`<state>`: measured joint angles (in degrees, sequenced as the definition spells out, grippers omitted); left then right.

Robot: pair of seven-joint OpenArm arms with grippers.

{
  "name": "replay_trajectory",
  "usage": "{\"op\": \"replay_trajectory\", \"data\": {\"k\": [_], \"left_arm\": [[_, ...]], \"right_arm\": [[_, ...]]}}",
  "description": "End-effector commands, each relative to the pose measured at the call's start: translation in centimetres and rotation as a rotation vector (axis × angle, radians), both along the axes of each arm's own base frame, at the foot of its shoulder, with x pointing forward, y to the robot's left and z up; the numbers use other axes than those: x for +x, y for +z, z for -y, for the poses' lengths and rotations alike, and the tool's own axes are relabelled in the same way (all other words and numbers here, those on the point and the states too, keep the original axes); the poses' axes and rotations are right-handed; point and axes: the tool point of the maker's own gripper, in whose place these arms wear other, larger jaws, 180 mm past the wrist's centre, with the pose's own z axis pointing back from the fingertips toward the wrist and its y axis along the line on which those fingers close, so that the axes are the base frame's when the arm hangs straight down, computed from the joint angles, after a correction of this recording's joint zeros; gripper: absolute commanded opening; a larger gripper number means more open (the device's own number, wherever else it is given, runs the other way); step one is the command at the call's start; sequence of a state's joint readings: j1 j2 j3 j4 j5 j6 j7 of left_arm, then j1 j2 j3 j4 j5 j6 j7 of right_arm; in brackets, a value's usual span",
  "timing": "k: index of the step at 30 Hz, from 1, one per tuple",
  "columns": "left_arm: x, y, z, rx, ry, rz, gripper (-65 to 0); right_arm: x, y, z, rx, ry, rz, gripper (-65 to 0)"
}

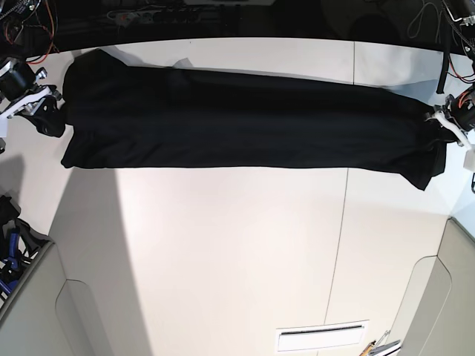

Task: Fold the T-shirt properly
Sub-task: 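Regrasp the folded strip's ends with both grippers and straighten it, then grasp the strip's end with the left gripper and fold it toward the right gripper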

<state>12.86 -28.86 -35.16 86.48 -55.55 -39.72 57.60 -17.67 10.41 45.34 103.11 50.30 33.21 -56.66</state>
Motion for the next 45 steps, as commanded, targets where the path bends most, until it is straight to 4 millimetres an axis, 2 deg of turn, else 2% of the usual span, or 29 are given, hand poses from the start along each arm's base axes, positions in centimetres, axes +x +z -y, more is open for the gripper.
{"op": "replay_trajectory", "data": {"k": [1, 3, 8, 13, 16, 19, 22, 27, 32, 33, 36, 39, 40, 43, 45], "left_arm": [[0.8, 1.6, -0.5, 0.014, -0.007, 0.052, -65.0], [0.9, 1.7, -0.5, 0.015, -0.007, 0.053, -65.0], [0.8, 2.2, -0.5, 0.027, -0.024, 0.047, -65.0], [2.0, 6.2, 1.6, 0.032, -0.105, 0.152, -65.0], [2.2, 7.8, 3.4, 0.069, -0.166, 0.186, -65.0], [1.8, 8.8, 6.6, 0.030, -0.248, 0.211, -65.0], [1.1, 9.2, 11.5, -0.036, -0.362, 0.232, -65.0], [0.1, 7.9, 20.2, -0.122, -0.530, 0.239, -65.0], [-0.2, 5.8, 26.2, -0.144, -0.597, 0.247, -65.0], [-0.2, 5.4, 27.2, -0.155, -0.603, 0.253, -63.9], [-0.5, 4.4, 29.7, -0.180, -0.624, 0.255, -52.4], [-1.4, 2.9, 31.9, -0.217, -0.658, 0.217, -47.7], [-1.7, 2.6, 32.6, -0.238, -0.665, 0.209, -44.5], [-2.1, 2.1, 34.1, -0.296, -0.673, 0.205, -29.6], [-2.5, 2.3, 35.0, -0.322, -0.686, 0.210, -25.9]], "right_arm": [[0.4, 1.0, 0.4, -0.009, 0.001, 0.039, -44.0], [0.3, 1.0, 0.4, -0.010, 0.001, 0.037, -38.0], [0.4, 1.3, 0.4, -0.004, 0.000, 0.047, -37.6], [0.3, 1.8, 1.5, -0.008, -0.034, 0.070, -37.6], [0.2, 2.0, 2.0, -0.015, -0.051, 0.074, -37.6], [0.3, 2.2, 2.2, -0.015, -0.058, 0.087, -37.6], [0.4, 2.4, 2.3, -0.016, -0.063, 0.099, -37.6], [0.4, 2.4, 2.3, -0.016, -0.063, 0.099, -37.6], [0.3, 2.2, 2.4, -0.028, -0.065, 0.089, -37.6], [0.3, 2.2, 2.4, -0.028, -0.065, 0.088, -37.6], [0.3, 2.2, 2.4, -0.030, -0.065, 0.087, -37.6], [0.1, 1.8, 2.7, -0.055, -0.068, 0.066, -37.6], [0.1, 1.7, 2.8, -0.062, -0.069, 0.060, -37.6], [0.0, 1.4, 3.0, -0.073, -0.075, 0.048, -37.6], [0.0, 1.4, 3.0, -0.072, -0.074, 0.047, -34.8]]}}
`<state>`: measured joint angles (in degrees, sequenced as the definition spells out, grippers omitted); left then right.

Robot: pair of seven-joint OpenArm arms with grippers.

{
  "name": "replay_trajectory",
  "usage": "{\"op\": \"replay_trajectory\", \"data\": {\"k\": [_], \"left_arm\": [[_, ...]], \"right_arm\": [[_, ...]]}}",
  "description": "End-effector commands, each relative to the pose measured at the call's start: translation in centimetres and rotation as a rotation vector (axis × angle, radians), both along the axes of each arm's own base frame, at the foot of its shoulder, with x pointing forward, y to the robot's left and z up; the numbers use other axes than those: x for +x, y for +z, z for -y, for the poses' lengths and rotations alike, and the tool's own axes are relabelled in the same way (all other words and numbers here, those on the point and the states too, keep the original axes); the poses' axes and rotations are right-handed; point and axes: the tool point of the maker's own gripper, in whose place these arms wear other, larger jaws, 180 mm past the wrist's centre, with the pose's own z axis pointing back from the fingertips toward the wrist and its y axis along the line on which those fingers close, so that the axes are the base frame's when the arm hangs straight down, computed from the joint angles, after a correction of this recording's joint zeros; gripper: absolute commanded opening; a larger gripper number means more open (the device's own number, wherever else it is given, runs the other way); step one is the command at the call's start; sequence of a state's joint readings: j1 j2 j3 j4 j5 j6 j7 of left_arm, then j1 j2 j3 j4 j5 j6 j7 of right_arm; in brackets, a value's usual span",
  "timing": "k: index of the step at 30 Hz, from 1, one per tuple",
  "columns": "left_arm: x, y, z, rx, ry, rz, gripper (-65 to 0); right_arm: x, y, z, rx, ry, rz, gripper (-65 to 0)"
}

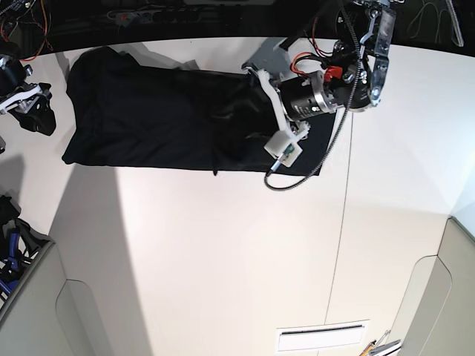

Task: Fold the T-shirt properly
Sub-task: 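Grasp the strip's end with the left gripper and fold it toward the right gripper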

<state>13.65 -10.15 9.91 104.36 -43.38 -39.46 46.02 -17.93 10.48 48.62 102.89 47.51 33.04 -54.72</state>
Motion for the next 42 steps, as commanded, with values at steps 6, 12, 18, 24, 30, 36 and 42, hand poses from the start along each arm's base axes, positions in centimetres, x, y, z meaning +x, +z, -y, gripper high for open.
{"op": "replay_trajectory", "data": {"k": [6, 12, 18, 24, 30, 36, 42], "left_arm": [[0.7, 4.0, 3.2, -0.212, 0.020, 0.027, -25.9], [0.3, 4.9, 4.7, -0.275, 0.007, -0.005, -25.9], [0.3, 4.9, 4.8, -0.276, 0.005, -0.008, -25.9], [0.2, 4.8, 4.6, -0.259, 0.000, -0.011, -25.9], [-0.6, 6.0, 4.9, -0.250, -0.052, 0.004, -25.9], [-0.4, 6.3, 4.7, -0.243, -0.045, 0.020, -25.9], [0.6, 5.8, 3.0, -0.208, 0.007, 0.028, -26.0]], "right_arm": [[0.2, -0.1, 1.2, 0.007, -0.026, 0.023, -20.7], [-0.9, -3.7, 1.3, 0.085, -0.054, -0.057, -20.9], [-0.4, -5.1, -1.6, 0.182, 0.006, -0.072, -20.9], [-0.1, -7.2, -5.4, 0.248, 0.085, -0.121, -20.9], [0.2, -7.6, -7.3, 0.255, 0.139, -0.137, -20.9], [0.3, -7.6, -7.2, 0.251, 0.140, -0.135, -28.6], [0.4, -7.5, -7.1, 0.249, 0.140, -0.134, -65.0]]}}
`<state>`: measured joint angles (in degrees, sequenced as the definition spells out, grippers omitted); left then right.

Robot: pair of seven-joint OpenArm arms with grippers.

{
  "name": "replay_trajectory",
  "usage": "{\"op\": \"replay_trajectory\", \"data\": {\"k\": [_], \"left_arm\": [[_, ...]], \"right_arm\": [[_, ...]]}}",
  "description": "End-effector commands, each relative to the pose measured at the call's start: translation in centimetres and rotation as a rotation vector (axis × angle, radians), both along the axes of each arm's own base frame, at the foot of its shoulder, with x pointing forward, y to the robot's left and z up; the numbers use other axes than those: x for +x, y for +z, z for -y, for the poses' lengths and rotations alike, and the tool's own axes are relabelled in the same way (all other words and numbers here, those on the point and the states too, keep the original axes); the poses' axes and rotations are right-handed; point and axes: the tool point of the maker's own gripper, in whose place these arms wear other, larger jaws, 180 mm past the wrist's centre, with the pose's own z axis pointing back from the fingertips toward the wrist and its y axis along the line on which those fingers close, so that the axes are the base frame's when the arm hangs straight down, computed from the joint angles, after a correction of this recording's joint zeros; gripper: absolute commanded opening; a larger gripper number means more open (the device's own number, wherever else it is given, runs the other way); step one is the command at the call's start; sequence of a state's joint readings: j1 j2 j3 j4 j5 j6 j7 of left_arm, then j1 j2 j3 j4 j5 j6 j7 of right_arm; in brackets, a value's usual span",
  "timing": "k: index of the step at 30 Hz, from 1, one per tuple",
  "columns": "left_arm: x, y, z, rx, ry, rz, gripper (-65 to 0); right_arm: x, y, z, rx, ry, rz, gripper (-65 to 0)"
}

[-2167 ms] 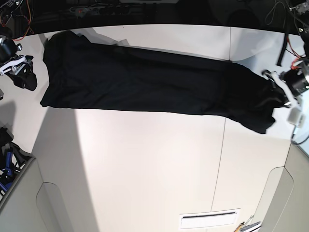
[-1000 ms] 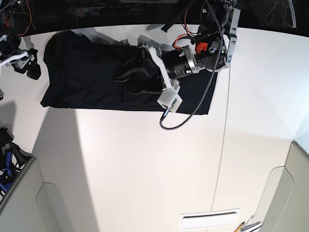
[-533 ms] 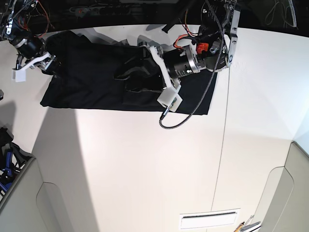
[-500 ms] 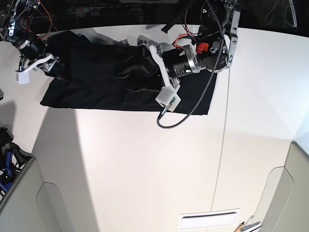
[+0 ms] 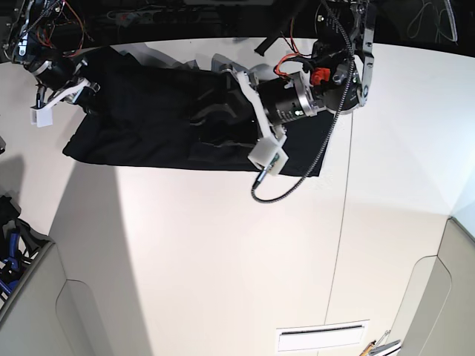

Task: Fold the T-shirt properly
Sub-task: 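Grasp the strip's end with the left gripper and fold it toward the right gripper, then fold the strip's other end over with the right gripper toward the left gripper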

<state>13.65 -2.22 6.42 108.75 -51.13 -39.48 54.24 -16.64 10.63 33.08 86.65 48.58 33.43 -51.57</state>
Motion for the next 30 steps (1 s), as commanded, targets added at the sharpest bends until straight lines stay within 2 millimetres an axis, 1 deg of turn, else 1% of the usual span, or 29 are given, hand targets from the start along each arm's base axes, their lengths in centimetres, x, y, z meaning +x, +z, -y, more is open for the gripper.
{"op": "replay_trajectory", "data": {"k": [1, 3, 5, 7, 9, 11, 13, 16, 18, 21, 24, 27, 28, 30], "left_arm": [[0.6, 1.4, -0.3, -0.034, 0.017, 0.040, -26.0], [1.1, 1.2, -1.2, -0.023, 0.046, 0.040, -26.0], [1.4, 0.9, -2.0, -0.005, 0.063, 0.032, -26.0], [1.5, 0.4, -2.8, 0.019, 0.075, 0.019, -26.0], [1.9, 0.2, -3.8, 0.035, 0.103, 0.014, -26.0], [2.4, 0.1, -5.1, 0.046, 0.143, 0.014, -26.0], [2.7, -0.4, -6.5, 0.077, 0.177, 0.011, -26.0], [2.6, -1.9, -8.2, 0.170, 0.192, 0.001, -26.0], [2.1, -2.9, -8.9, 0.224, 0.190, -0.012, -26.0], [1.0, -4.1, -9.2, 0.248, 0.198, -0.042, -26.0], [0.3, -5.4, -9.4, 0.228, 0.225, -0.079, -26.0], [-0.4, -7.9, -9.7, 0.227, 0.241, -0.151, -25.9], [-0.7, -8.8, -9.8, 0.227, 0.241, -0.181, -26.0], [-1.4, -10.4, -9.8, 0.219, 0.242, -0.238, -26.0]], "right_arm": [[0.8, 1.1, 0.5, -0.007, 0.001, 0.043, -65.0], [1.1, 1.4, 0.9, -0.014, -0.006, 0.053, -65.0], [1.7, 2.0, 1.8, -0.028, -0.025, 0.072, -65.0], [2.2, 2.7, 3.3, -0.070, -0.048, 0.090, -65.0], [2.5, 3.5, 5.3, -0.128, -0.067, 0.102, -65.0], [2.8, 4.6, 7.1, -0.179, -0.078, 0.120, -65.0], [3.1, 6.1, 8.4, -0.215, -0.072, 0.143, -65.0], [3.7, 8.5, 9.1, -0.259, -0.030, 0.181, -65.0], [4.2, 10.2, 9.0, -0.304, -0.001, 0.219, -65.0], [5.1, 13.2, 7.7, -0.359, 0.041, 0.307, -65.0], [6.0, 16.5, 5.3, -0.391, 0.085, 0.418, -65.0], [6.6, 19.2, 1.5, -0.392, 0.142, 0.525, -65.0], [6.5, 19.8, -0.1, -0.388, 0.168, 0.552, -65.0], [6.4, 20.2, -3.3, -0.374, 0.228, 0.583, -65.0]]}}
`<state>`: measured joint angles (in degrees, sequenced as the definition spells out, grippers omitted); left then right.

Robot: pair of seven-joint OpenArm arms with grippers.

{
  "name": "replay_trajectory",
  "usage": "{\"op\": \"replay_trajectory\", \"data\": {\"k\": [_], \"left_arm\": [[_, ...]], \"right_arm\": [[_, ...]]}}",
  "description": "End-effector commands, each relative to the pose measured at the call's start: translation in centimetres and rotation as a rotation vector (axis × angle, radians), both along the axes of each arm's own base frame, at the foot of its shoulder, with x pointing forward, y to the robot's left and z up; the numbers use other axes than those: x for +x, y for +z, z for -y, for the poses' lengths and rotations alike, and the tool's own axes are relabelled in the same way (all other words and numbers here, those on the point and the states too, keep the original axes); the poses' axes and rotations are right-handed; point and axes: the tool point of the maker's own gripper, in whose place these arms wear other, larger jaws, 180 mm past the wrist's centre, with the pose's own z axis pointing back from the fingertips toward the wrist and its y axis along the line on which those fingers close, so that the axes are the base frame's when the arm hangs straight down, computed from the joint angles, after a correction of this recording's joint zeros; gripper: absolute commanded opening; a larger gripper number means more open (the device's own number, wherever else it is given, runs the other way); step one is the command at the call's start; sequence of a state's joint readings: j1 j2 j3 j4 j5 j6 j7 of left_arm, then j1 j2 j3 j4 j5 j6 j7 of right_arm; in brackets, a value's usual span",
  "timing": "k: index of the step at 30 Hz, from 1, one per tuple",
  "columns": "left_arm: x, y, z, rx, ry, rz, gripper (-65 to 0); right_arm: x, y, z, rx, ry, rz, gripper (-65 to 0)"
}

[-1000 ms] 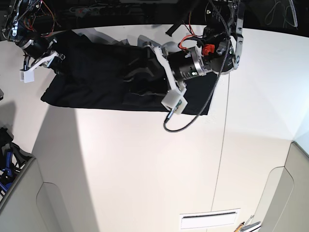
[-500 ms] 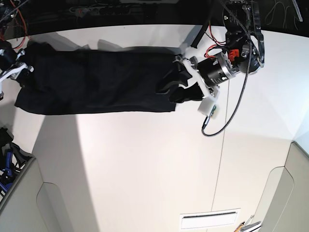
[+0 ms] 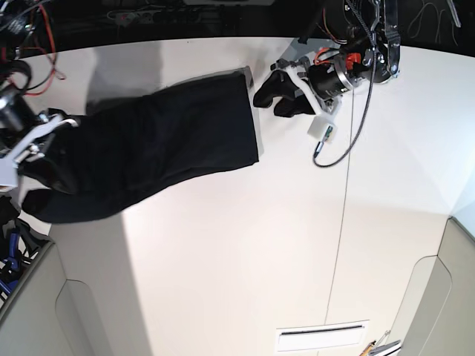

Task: Fold the T-shirt properly
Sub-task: 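Fold the strip's other end over with the right gripper toward the left gripper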

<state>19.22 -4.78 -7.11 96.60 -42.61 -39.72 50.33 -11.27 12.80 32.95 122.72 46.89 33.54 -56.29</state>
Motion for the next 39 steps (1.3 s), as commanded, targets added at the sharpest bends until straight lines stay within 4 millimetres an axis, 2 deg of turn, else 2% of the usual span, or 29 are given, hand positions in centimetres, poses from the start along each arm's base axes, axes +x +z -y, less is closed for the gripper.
{"op": "replay_trajectory", "data": {"k": [1, 4, 8, 12, 14, 15, 16, 17, 22, 26, 30, 34, 39], "left_arm": [[0.0, -0.1, 0.1, -0.006, -0.001, -0.002, -26.0], [-0.2, -0.8, 0.2, -0.026, 0.012, -0.021, -26.0], [-0.2, -0.8, 0.3, -0.034, 0.016, -0.021, -26.0], [-0.1, -0.6, 0.4, -0.048, 0.020, -0.019, -25.9], [0.0, -0.3, 0.5, -0.064, 0.024, -0.016, -25.9], [0.0, -0.2, 0.6, -0.075, 0.024, -0.018, -25.9], [0.2, 0.0, 0.6, -0.087, 0.027, -0.014, -25.9], [0.2, 0.1, 0.7, -0.099, 0.028, -0.016, -26.0], [1.0, 1.6, 0.8, -0.140, 0.038, 0.015, -26.0], [2.0, 3.4, -0.2, -0.136, 0.050, 0.066, -26.0], [2.6, 5.7, -2.4, -0.097, 0.072, 0.120, -25.9], [2.4, 8.4, -3.0, -0.145, 0.063, 0.165, -26.0], [2.0, 8.1, -3.2, -0.133, 0.059, 0.155, -26.0]], "right_arm": [[0.2, 1.3, -1.7, 0.014, 0.045, 0.055, -65.0], [-0.2, 0.3, -6.8, 0.062, 0.161, 0.026, -65.0], [-1.3, -1.9, -13.3, 0.090, 0.297, -0.045, -65.0], [-2.5, -4.7, -18.2, 0.090, 0.400, -0.130, -64.7], [-3.1, -6.1, -19.7, 0.095, 0.443, -0.170, -42.5], [-3.5, -6.6, -20.5, 0.104, 0.466, -0.185, -33.3], [-3.8, -7.0, -21.2, 0.113, 0.487, -0.198, -26.8], [-4.2, -7.1, -21.8, 0.118, 0.509, -0.206, -23.9], [-5.8, -5.6, -24.7, 0.158, 0.612, -0.179, -23.9], [-6.2, -3.1, -25.4, 0.161, 0.641, -0.104, -23.9], [-5.3, -1.0, -24.1, 0.097, 0.591, -0.015, -23.9], [-3.8, -2.5, -21.3, 0.004, 0.473, -0.050, -23.9], [-4.7, -5.2, -18.2, -0.055, 0.408, -0.153, -23.9]]}}
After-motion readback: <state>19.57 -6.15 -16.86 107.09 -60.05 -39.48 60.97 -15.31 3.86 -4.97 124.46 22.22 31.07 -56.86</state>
